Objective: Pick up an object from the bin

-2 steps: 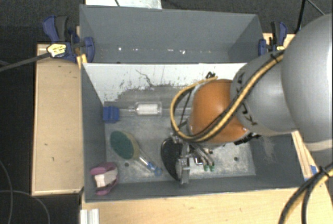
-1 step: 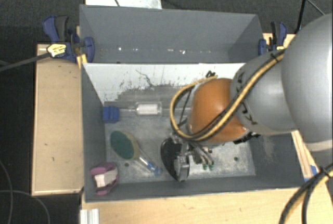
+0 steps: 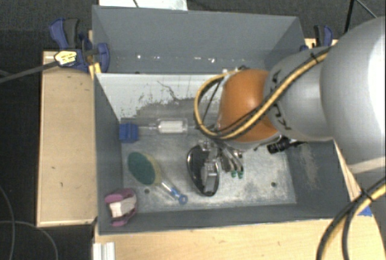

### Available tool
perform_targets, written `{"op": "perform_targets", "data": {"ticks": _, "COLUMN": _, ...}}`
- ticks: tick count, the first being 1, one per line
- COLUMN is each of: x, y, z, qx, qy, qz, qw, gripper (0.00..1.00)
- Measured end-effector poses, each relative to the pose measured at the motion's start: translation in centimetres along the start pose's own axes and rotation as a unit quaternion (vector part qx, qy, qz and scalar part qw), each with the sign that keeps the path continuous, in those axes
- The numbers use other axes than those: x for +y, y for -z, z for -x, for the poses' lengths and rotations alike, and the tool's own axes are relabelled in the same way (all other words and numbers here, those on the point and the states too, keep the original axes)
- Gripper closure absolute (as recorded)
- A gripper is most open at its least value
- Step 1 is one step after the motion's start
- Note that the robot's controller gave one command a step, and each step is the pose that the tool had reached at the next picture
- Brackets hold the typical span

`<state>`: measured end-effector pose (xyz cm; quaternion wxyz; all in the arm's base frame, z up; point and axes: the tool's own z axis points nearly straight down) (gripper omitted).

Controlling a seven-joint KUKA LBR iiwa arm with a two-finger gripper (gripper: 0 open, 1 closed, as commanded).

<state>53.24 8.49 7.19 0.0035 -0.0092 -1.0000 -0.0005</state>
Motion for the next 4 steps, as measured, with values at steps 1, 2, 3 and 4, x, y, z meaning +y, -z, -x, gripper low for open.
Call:
{"op": "perform_targets", "data": {"ticks": 1, "x": -0.3, "y": 0.4, "z": 0.3, "qx": -0.0099, "qy": 0.311, "qz": 0.001, "qw": 0.9502, "gripper": 1.00}}
{"op": "perform_targets", "data": {"ticks": 2, "x": 0.9, "y": 0.2, "z": 0.6, "qx": -0.0074, "qy": 0.645, "qz": -0.002, "qw": 0.7645, "gripper": 1.00}}
{"op": "perform_targets", "data": {"ticks": 3, "x": -0.8, "y": 9.3, "z": 1.6, "qx": -0.0065, "qy": 0.646, "qz": -0.005, "qw": 0.7633, "gripper": 1.00}}
{"op": "perform_targets", "data": {"ticks": 4, "x": -0.9, "y": 16.1, "z": 2.9, "qx": -0.0066, "qy": 0.644, "qz": -0.005, "qw": 0.7650, "gripper": 1.00}}
